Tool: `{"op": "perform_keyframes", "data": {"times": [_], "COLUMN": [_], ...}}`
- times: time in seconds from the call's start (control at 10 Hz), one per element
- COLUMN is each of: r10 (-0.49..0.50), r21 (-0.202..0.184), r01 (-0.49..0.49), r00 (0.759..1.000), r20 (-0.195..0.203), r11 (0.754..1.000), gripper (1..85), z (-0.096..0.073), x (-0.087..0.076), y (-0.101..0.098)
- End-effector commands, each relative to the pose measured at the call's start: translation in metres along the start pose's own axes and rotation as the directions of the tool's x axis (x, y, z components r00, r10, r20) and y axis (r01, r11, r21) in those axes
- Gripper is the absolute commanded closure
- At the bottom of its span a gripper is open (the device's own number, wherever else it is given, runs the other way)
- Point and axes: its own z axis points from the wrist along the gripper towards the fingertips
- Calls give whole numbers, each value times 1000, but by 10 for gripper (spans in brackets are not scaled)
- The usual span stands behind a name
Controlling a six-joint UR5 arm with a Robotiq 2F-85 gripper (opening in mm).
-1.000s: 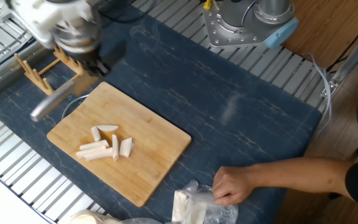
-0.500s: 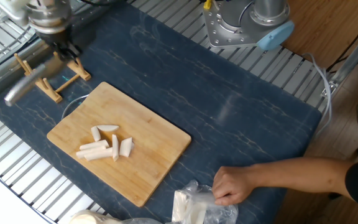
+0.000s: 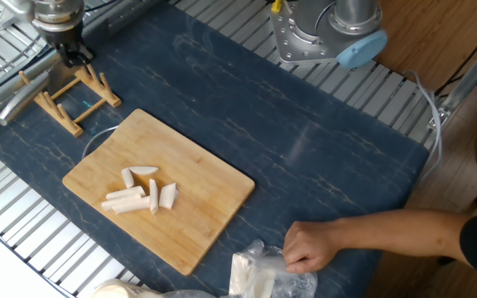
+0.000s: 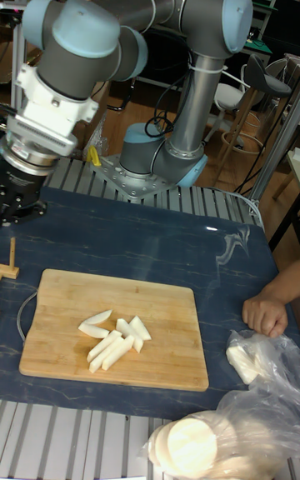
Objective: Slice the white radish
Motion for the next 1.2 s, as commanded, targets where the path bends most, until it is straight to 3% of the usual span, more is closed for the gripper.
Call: {"op": "perform_keyframes", "data": {"times": [0.0,0.1,0.2,0.4,0.6,1.1], "r10": [37,53,57,48,53,72], "r21": [-59,-47,-54,-24,-36,-22], "r01": [-37,-54,-58,-50,-54,-72], "r00": [999,998,998,998,998,997], "r20": [8,-28,-28,-44,-36,-40], "r11": [998,997,997,998,998,997], "gripper": [847,847,847,847,847,847], "z": [12,2,-6,-8,-9,-10], "x": [2,4,0,-1,-5,-10], "y": [6,10,17,14,17,18]}}
